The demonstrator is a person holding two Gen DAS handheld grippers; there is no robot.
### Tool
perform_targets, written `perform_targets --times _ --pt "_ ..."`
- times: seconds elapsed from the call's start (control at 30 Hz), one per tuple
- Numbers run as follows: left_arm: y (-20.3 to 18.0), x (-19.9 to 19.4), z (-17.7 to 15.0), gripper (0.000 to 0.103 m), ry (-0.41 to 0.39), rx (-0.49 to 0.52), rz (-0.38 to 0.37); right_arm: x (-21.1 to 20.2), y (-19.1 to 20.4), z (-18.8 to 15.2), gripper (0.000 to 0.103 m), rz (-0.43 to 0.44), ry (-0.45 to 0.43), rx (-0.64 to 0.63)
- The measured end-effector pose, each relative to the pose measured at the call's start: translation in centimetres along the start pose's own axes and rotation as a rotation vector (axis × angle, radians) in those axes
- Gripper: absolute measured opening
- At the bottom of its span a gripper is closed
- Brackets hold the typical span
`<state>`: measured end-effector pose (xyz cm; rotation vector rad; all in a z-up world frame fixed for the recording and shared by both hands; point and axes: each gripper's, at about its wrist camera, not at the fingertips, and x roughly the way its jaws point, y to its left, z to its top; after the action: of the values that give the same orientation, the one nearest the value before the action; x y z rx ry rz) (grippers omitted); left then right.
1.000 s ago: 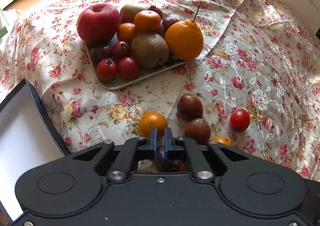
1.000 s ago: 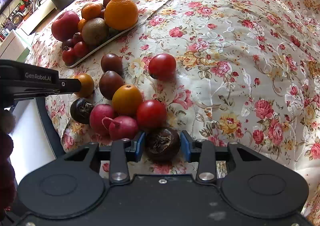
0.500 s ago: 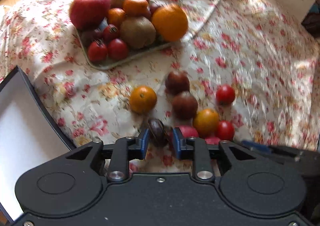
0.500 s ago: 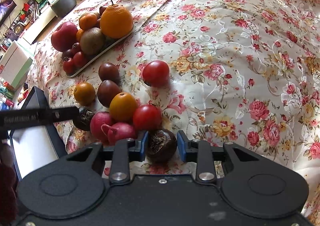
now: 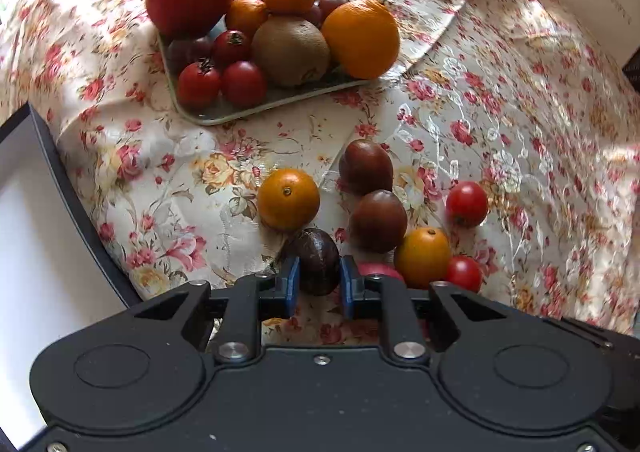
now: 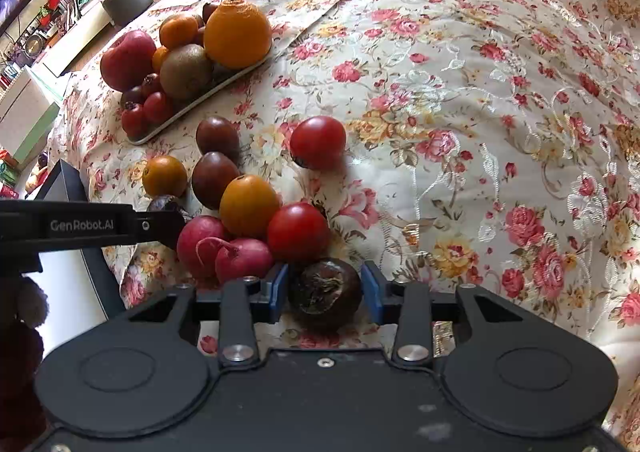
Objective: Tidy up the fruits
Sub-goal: 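Close the left tool on a dark purple fruit while the right tool grasps another dark fruit, then carry both dark fruits into the white box and open both tools to release them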
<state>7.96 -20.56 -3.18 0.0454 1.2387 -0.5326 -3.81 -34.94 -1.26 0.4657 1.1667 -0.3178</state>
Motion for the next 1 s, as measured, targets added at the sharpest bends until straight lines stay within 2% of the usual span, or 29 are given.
perform_targets --times 0.1,0.2,0.3,0.5,0.67,0.83,1.0 --pt "0.3 -0.7 0.0 0.027 -0.017 -0.01 0.009 -0.7 -0.5 0.5 0.035 -0.016 -0.004 0.018" --pt "0.8 -1.7 0.1 0.027 -0.03 -0.03 0.001 -1.4 -0.9 0.8 0.027 -0.028 -0.021 0.034" --pt "1.8 -3.1 0.1 0.027 -0.052 -0.054 0.005 -2.4 -0.9 1.2 0.026 -0.029 -0.04 0.038" --pt "5.5 -6.6 -0.6 0.027 -0.105 -0.117 0.068 -4.9 0.7 1.7 0.026 0.009 -0.068 0.027" --pt "10.5 -9.1 -1.7 0.027 -0.141 -0.203 0.174 -6.5 4.6 1.4 0.026 0.111 -0.052 -0.027" --pt "15.0 -9.8 -2.9 0.027 -0.121 -0.294 0.302 -5.8 11.0 -0.1 0.026 0.185 -0.005 -0.134" --pt "17.6 -10.1 -3.7 0.027 -0.131 -0.369 0.349 -3.8 16.9 -2.2 0.025 0.252 0.065 -0.187"
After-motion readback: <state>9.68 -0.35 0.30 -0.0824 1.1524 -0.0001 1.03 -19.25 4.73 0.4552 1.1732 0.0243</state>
